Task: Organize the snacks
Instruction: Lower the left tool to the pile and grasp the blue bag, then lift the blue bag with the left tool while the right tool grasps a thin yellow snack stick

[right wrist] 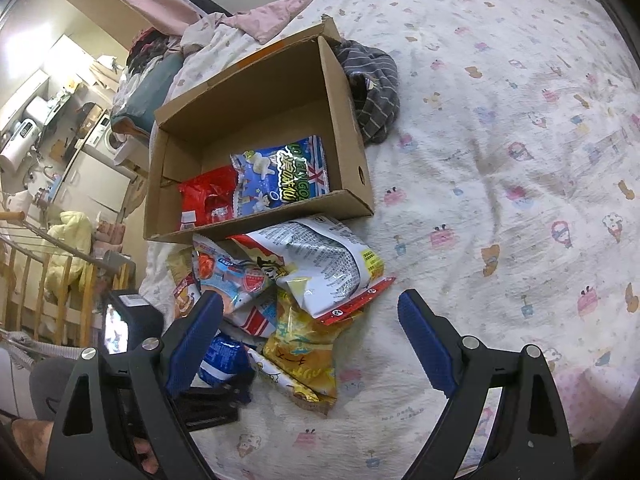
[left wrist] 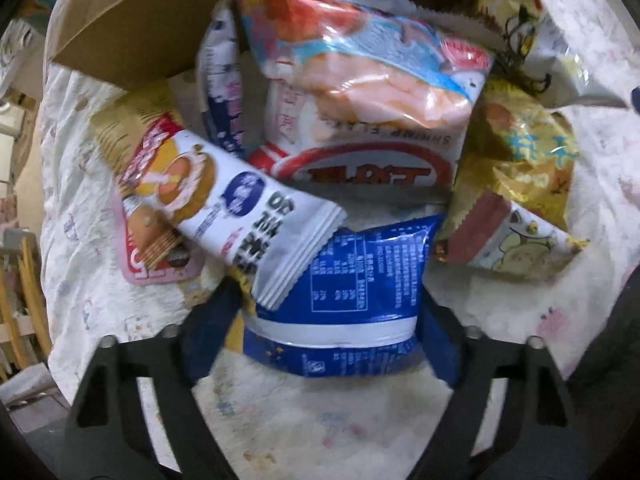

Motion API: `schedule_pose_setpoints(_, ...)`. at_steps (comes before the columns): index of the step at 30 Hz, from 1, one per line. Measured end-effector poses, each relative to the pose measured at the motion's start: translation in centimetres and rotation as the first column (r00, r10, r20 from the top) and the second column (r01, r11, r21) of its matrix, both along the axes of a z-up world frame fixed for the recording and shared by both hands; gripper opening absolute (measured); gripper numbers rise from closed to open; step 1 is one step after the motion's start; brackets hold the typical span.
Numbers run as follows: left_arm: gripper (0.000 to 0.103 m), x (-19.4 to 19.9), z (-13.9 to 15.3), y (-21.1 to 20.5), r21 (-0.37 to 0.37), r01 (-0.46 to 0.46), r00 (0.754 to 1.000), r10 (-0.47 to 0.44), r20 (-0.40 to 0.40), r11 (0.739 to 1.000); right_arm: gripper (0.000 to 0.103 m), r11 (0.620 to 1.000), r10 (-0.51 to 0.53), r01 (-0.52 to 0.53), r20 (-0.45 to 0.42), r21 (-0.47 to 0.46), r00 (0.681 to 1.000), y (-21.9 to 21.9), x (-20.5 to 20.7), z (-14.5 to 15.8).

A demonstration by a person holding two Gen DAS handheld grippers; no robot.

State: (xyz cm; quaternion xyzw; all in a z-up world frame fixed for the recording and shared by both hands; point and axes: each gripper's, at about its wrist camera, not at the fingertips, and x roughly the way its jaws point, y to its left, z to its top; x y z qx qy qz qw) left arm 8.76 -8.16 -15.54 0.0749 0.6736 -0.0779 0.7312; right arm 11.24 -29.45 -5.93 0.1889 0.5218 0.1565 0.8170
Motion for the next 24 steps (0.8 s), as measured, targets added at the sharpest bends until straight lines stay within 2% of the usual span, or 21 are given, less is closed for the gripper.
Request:
schedule_pose_setpoints(1, 0.067, -0.1, 0.3, 0.4, -0.009, -0.005, 1.0, 0.005, 0.002, 1.0, 0.091, 1.0, 0.001, -0.001, 0.0, -0.001, 1.0, 0.0, 0.0, 0.0)
schedule_pose_setpoints(4, 0.059, -1.4, 1.4, 1.3, -0.031, -0.013, 1.0, 0.014, 0.004, 0.999, 0.091, 1.0, 0.007, -0.007, -0.009, 0.003, 1.0, 0.0, 0.0, -0.2)
schedule_pose_setpoints(9, 0.058, -3.7, 3.8, 2.9, -0.07, -0.012, 1.0, 0.013, 0.015, 0.997, 0.091, 0.995, 0.101, -0.099, -0.093, 0.032, 0.991, 1.0, -0.7, -1.2)
schedule_pose_setpoints(12, 0.058, -4.5, 4.6, 3.7, -0.089, -0.024, 0.999, 0.026, 0.019, 0.996, 0.091, 0.98, 0.189, -0.197, -0.173, -0.03, 0.967, 2.9, -1.3, -3.0)
schedule_pose_setpoints(14, 0.058, -5.2, 5.2, 4.4, -0.093, -0.024, 0.999, 0.028, 0.038, 0.995, 0.088, 0.953, 0.26, -0.285, -0.206, -0.1, 0.943, 4.7, -1.9, -4.1)
schedule_pose_setpoints(17, 0.058, -5.5, 6.0, 5.0, -0.085, -0.04, 0.994, 0.048, 0.098, 0.996, 0.077, 0.899, 0.33, -0.382, -0.244, -0.213, 0.912, 7.1, -2.9, -5.6)
schedule_pose_setpoints(18, 0.058, -5.5, 6.3, 4.9, -0.089, -0.049, 0.993, 0.058, 0.106, 0.995, 0.071, 0.887, 0.344, -0.402, -0.255, -0.226, 0.904, 7.6, -3.0, -5.9)
schedule_pose_setpoints(20, 0.058, -5.4, 6.4, 5.1, -0.095, -0.069, 0.989, 0.08, 0.123, 0.993, 0.066, 0.869, 0.368, -0.432, -0.267, -0.241, 0.891, 8.7, -3.2, -6.4)
schedule_pose_setpoints(23, 0.058, -5.4, 6.6, 6.1, -0.092, -0.086, 0.984, 0.099, 0.148, 0.992, 0.043, 0.841, 0.386, -0.46, -0.279, -0.284, 0.879, 9.8, -3.6, -7.1)
schedule_pose_setpoints(24, 0.058, -4.4, 6.7, 6.8, -0.094, -0.091, 0.983, 0.105, 0.149, 0.991, 0.037, 0.838, 0.387, -0.462, -0.28, -0.29, 0.879, 9.9, -3.7, -7.2)
